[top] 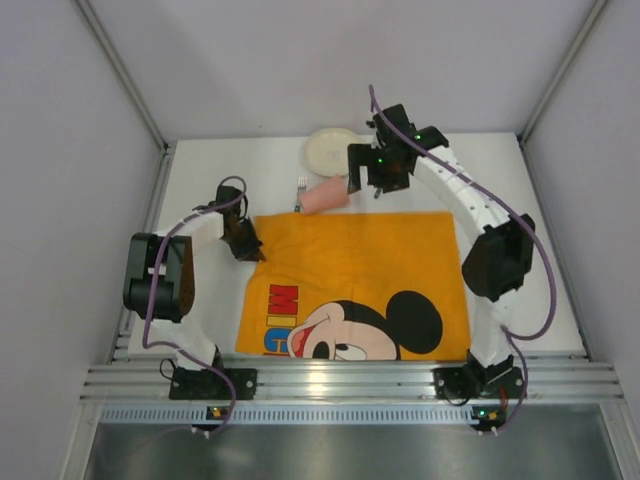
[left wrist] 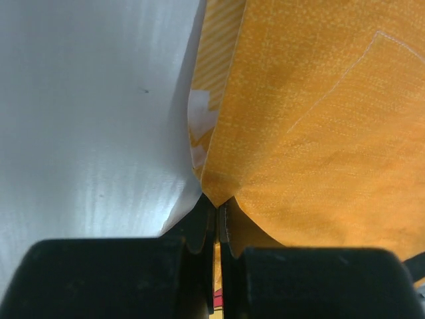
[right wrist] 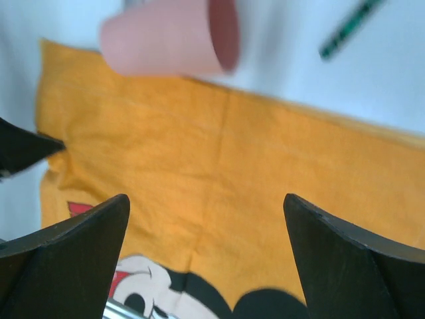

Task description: Set the dinner table for one person

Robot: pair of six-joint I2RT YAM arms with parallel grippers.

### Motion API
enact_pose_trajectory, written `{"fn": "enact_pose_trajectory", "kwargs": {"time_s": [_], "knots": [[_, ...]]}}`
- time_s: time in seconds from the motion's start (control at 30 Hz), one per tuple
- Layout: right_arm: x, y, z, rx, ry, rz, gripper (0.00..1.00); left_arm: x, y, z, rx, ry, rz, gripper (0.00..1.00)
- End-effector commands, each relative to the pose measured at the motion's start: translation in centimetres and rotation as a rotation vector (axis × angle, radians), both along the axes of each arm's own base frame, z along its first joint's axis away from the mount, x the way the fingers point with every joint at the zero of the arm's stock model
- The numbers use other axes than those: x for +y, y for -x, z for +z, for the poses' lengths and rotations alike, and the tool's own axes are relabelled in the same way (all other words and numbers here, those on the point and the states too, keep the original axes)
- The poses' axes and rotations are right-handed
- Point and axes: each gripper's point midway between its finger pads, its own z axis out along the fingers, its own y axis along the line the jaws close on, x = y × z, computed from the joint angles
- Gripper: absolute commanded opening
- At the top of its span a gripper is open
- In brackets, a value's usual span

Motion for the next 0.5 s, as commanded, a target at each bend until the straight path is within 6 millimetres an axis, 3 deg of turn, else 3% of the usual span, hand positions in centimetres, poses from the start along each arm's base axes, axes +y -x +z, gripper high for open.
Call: {"fn": "enact_pose_trajectory", "kwargs": {"time_s": [0.0, 0.03, 0.07, 0.13, 0.2, 0.3, 0.4, 0.47], "knots": [[4.3, -6.7, 1.8, -0.110, -0.183, 0.151, 1.00, 1.7, 0.2, 0.4, 0.006, -0.113, -0.003, 0.00], [5.2, -8.7, 4.2, -0.177, -0.240, 0.160, 1.00, 1.9, 0.3, 0.4, 0.010, -0.118, 0.003, 0.00], [5.3, -10.4, 1.8, -0.121, -0.282, 0.132, 1.00, 2.0, 0.4, 0.4, 0.016, -0.120, 0.014, 0.00], [5.4, -12.9, 1.6, -0.141, -0.343, 0.092, 1.00, 2.1, 0.6, 0.7, 0.016, -0.120, 0.025, 0.00], [5.3, -15.0, 0.1, -0.124, -0.430, 0.037, 1.00, 2.1, 0.8, 0.9, 0.021, -0.119, 0.036, 0.00], [6.1, -14.9, -2.9, -0.044, -0.490, 0.001, 1.00, 2.1, 0.9, 1.0, 0.032, -0.121, 0.042, 0.00], [6.3, -13.6, -5.5, 0.035, -0.479, -0.031, 1.00, 2.1, 0.6, 0.8, 0.045, -0.118, 0.049, 0.00], [6.5, -12.6, -4.8, 0.042, -0.491, -0.032, 1.00, 1.9, 0.4, 0.8, 0.048, -0.112, 0.052, 0.00]]}}
